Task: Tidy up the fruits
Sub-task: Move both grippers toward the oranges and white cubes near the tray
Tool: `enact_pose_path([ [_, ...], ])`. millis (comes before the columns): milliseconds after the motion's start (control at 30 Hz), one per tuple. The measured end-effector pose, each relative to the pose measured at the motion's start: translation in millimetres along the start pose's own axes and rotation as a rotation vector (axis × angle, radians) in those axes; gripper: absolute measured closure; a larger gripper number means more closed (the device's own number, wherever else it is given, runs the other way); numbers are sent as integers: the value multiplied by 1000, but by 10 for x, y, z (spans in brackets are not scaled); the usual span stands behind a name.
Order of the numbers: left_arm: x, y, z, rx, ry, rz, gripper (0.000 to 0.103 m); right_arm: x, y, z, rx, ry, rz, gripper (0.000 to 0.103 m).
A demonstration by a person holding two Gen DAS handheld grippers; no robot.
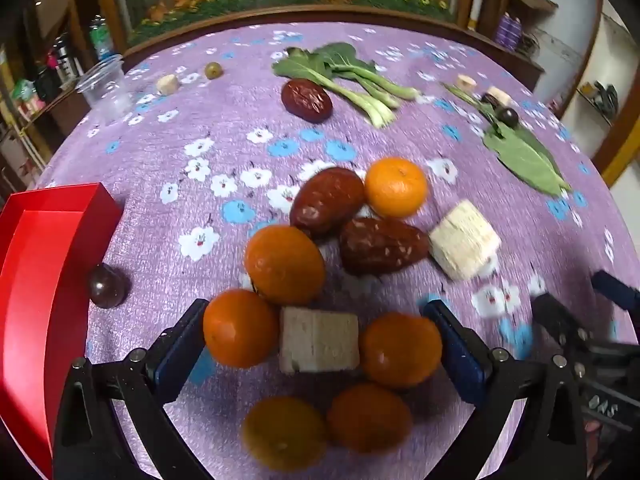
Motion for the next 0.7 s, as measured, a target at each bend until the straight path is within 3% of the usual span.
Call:
enact_pose_path([
  [233, 360, 229, -29, 53, 102, 63, 7, -25, -29, -6, 13, -12, -29, 1],
  [367, 717, 309, -78, 35, 64, 156, 7, 89, 46, 14, -16, -22, -53, 1],
  [467, 984, 323, -141, 42, 49, 229, 7, 244, 102, -1, -53, -38, 10, 1],
  [700, 1430, 243, -197, 20, 8, 317, 7, 778, 127, -128, -103, -102, 126, 0],
])
Point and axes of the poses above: each gripper's, at about its wrist camera, not at the fingertips, and x roughly against the way its jaws point, z to its right, y to its underside, the point moved 6 cm from there along -x, roughly the way its jaws point, and after that the axes turned 13 degrees about y, right-handed, at the moved point
